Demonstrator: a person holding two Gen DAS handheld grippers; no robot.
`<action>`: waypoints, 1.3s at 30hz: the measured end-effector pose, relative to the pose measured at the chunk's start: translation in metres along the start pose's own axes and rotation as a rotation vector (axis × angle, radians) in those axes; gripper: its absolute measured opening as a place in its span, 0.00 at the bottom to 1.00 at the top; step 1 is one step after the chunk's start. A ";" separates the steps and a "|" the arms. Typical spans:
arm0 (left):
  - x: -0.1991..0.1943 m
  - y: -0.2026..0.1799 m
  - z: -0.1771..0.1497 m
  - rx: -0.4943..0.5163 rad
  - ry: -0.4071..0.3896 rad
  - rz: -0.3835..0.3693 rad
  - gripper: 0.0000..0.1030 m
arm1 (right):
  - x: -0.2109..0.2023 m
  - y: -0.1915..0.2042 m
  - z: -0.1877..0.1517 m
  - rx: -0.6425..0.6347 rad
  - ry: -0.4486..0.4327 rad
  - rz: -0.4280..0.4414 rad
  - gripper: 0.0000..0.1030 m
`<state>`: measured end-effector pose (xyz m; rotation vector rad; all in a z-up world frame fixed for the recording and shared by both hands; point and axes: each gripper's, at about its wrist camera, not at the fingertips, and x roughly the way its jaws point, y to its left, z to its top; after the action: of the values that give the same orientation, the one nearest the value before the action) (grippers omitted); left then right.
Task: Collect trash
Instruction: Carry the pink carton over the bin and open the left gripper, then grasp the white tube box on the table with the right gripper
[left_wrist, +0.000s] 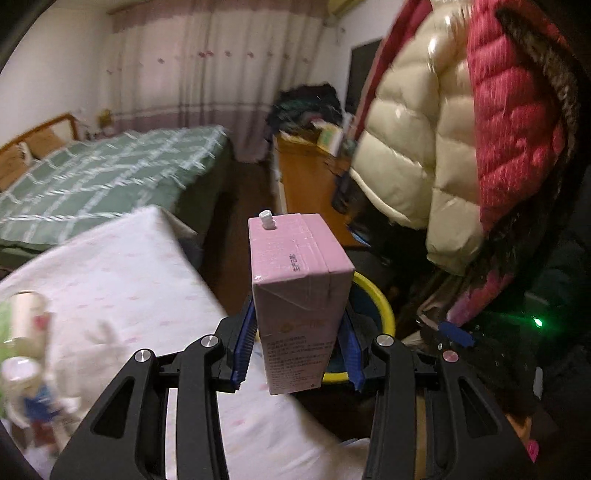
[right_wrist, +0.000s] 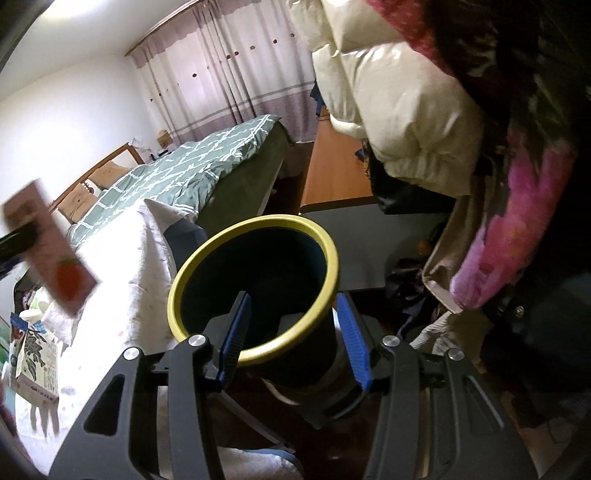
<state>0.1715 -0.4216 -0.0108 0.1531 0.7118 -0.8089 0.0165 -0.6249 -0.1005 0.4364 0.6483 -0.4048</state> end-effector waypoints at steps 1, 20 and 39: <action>0.018 -0.007 0.002 0.004 0.017 -0.013 0.40 | -0.002 -0.004 -0.001 0.004 0.000 0.000 0.46; 0.138 -0.026 -0.011 -0.039 0.182 -0.016 0.69 | -0.006 -0.019 -0.010 0.025 0.025 -0.018 0.46; -0.186 0.103 -0.069 -0.148 -0.201 0.340 0.91 | -0.007 0.102 -0.022 -0.170 0.064 0.110 0.48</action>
<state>0.1200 -0.2102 0.0411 0.0551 0.5336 -0.4373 0.0504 -0.5273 -0.0851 0.3225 0.7117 -0.2294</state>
